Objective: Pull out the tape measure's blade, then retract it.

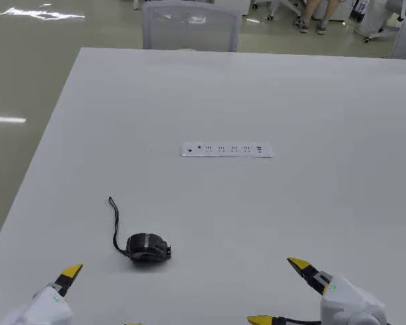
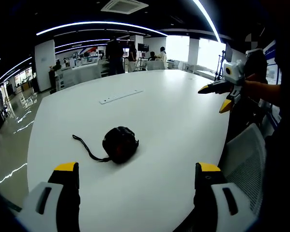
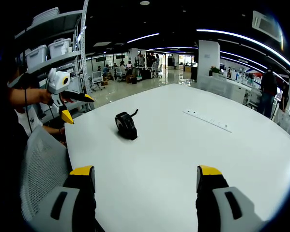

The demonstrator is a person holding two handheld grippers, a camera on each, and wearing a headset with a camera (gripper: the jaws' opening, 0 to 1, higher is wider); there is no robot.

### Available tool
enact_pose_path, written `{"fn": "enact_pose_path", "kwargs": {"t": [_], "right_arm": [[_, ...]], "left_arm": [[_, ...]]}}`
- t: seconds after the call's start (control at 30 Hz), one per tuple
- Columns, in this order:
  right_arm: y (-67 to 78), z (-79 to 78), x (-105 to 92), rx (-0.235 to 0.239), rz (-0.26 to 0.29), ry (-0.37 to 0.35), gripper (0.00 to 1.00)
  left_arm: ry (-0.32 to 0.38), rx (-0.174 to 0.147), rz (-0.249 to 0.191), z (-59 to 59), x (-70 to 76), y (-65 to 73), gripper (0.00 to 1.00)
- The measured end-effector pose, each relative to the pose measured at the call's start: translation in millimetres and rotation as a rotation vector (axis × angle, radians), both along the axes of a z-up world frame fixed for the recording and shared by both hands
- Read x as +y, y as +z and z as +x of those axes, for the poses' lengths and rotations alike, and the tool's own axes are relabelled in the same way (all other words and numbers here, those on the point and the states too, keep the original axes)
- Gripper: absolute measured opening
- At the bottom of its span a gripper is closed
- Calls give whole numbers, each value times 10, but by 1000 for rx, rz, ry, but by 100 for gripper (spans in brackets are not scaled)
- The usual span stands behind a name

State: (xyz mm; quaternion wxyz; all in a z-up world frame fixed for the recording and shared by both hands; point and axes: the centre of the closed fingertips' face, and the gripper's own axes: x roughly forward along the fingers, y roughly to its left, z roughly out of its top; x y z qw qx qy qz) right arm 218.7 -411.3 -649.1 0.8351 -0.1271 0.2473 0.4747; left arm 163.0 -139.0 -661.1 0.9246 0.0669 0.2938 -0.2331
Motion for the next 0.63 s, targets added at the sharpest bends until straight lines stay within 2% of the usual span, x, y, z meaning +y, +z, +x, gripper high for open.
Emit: {"fn": "enact_pose_path", "kwargs": {"t": [0.63], "right_arm": [[19,9,3,4,3,1,87]], "left_arm": [[-8,0,2,13,-24,-7,99]]}}
